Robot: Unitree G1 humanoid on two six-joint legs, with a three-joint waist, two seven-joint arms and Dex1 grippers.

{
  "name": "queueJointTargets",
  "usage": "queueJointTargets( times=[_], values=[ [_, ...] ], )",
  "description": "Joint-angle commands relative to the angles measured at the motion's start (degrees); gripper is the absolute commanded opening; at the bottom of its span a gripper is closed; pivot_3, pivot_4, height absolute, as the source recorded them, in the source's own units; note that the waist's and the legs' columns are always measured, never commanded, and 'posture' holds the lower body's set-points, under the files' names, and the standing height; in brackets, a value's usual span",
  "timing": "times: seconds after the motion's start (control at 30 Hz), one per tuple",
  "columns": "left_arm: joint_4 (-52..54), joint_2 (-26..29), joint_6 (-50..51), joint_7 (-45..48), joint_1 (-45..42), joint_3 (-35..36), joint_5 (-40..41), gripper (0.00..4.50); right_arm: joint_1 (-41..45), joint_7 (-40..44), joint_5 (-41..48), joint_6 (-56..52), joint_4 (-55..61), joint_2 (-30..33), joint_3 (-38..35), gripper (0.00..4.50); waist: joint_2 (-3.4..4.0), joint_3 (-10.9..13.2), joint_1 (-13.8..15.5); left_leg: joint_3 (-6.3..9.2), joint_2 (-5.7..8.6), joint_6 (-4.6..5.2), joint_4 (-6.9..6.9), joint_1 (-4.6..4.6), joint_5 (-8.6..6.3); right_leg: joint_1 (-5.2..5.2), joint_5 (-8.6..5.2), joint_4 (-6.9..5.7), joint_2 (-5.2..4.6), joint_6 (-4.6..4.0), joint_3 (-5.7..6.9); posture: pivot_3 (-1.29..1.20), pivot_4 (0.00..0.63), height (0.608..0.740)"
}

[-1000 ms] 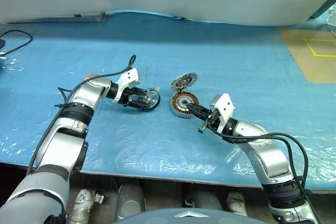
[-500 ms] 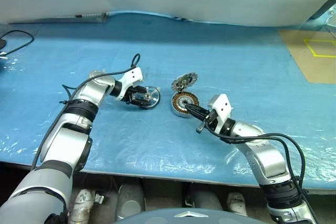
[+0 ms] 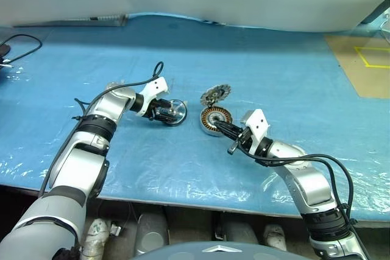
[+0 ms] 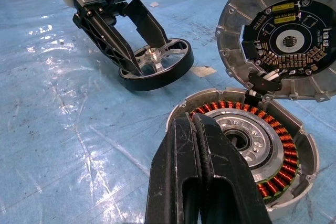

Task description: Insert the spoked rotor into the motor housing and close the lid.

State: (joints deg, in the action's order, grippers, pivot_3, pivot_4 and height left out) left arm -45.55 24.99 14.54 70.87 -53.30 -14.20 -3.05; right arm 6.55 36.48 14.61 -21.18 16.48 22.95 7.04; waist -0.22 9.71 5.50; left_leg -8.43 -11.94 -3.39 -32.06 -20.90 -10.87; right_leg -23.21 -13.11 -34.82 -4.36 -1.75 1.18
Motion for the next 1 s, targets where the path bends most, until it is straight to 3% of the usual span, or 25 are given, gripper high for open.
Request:
queueJointTargets(
  times=[0.03, 0.1, 0.13, 0.37, 0.53, 1.0],
  values=[
    [0.1, -0.1, 0.8, -1.2, 0.3, -1.1, -1.4, 2.4, 0.6, 0.1, 0.2, 1.2, 1.1, -0.2, -0.2, 0.0, 0.0, 0.0, 0.0, 0.0, 0.0, 0.0, 0.0, 0.01, 0.0, 0.01, 0.0, 0.0, 0.0, 0.0, 0.0, 0.0, 0.15, 0.74],
    [0.2, -0.1, 0.8, -1.4, 0.4, -1.3, -1.6, 1.77, 0.7, 0.1, 0.1, 1.2, 1.1, -0.2, -0.2, 0.0, 0.06, 0.0, 0.0, 0.0, 0.0, 0.0, 0.0, 0.01, 0.0, 0.02, 0.0, 0.01, -0.01, 0.0, 0.0, 0.0, 0.15, 0.74],
    [0.2, -0.1, 0.8, -1.5, 0.4, -1.3, -1.6, 1.69, 0.7, 0.1, 0.1, 1.2, 1.0, -0.1, -0.2, 0.0, 0.1, -0.1, 0.0, 0.0, 0.01, 0.0, 0.0, 0.02, 0.0, 0.03, 0.0, 0.01, -0.02, 0.0, 0.0, 0.0, 0.15, 0.74],
    [0.3, 0.1, 0.5, -1.7, 0.4, -1.6, -2.1, 1.69, 1.0, 0.2, 0.1, 1.2, 0.9, -0.1, -0.3, 0.0, 0.1, -0.1, 0.0, 0.0, 0.01, 0.0, 0.0, 0.02, 0.0, 0.04, 0.0, 0.01, -0.02, 0.0, -0.01, 0.0, 0.15, 0.74],
    [3.3, 0.4, 1.9, 1.5, 0.8, 1.1, 1.8, 1.69, 1.1, 0.4, 0.0, 1.2, 0.7, 0.0, -0.1, 0.0, 0.1, -0.1, 0.0, 0.0, 0.01, 0.0, 0.0, 0.01, 0.0, 0.04, 0.0, 0.02, -0.02, 0.0, -0.01, 0.0, 0.15, 0.74],
    [16.4, 7.7, 9.7, 11.2, 6.5, 5.1, 11.6, 1.69, 1.0, 2.3, 2.5, 2.2, 1.5, 0.5, -2.6, 0.0, 0.08, 0.0, 0.0, 0.0, -0.02, -0.01, 0.23, -0.12, -0.01, -0.19, -0.01, 0.08, 0.02, -0.01, 0.04, 0.0, 0.15, 0.74]
  ],
)
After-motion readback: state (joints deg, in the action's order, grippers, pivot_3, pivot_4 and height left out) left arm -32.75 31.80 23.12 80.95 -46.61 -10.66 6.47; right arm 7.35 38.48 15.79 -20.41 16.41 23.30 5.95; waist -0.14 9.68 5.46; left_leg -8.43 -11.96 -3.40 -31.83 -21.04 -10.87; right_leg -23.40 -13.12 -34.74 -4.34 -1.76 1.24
